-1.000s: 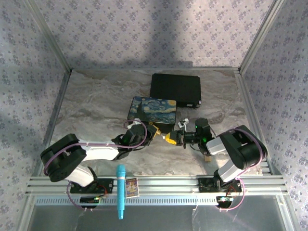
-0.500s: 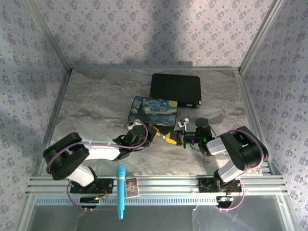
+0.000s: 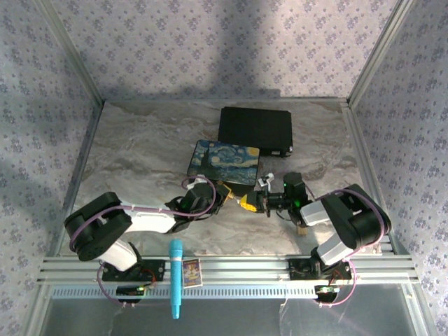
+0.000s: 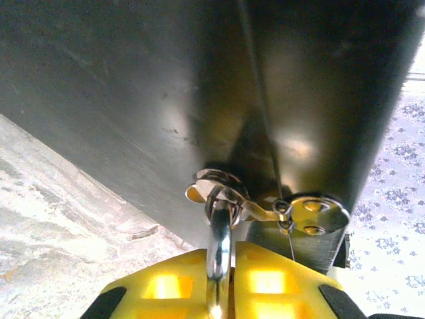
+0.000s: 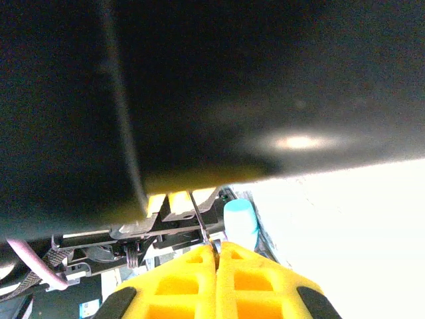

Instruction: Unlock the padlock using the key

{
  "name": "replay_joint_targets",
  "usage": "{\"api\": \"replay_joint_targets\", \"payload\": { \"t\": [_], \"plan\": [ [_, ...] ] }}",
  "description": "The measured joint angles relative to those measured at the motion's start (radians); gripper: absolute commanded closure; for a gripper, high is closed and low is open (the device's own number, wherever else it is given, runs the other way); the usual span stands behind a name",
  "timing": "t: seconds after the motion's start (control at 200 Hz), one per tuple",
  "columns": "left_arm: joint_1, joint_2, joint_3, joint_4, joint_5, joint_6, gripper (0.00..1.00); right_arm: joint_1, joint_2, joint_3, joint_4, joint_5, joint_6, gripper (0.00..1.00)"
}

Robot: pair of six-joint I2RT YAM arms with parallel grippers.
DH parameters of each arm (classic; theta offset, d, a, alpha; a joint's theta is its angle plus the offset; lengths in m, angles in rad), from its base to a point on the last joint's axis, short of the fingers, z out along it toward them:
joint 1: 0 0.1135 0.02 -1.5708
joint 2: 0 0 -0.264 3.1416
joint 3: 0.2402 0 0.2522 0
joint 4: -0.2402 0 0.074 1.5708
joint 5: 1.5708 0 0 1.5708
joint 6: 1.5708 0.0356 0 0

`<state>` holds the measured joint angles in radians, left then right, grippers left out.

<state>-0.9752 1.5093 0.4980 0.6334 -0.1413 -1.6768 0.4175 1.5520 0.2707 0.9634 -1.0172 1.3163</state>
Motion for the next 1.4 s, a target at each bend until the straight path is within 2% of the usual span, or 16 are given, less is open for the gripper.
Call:
{"api": "replay_joint_targets", "payload": {
  "t": [1.399],
  "plan": [
    [-0.002,-0.008,0.004,-0.001,0.013,0.0,1.0,-0.007,0.011,0.013,-0.007,0.006,-0.006,1.0]
  ]
}}
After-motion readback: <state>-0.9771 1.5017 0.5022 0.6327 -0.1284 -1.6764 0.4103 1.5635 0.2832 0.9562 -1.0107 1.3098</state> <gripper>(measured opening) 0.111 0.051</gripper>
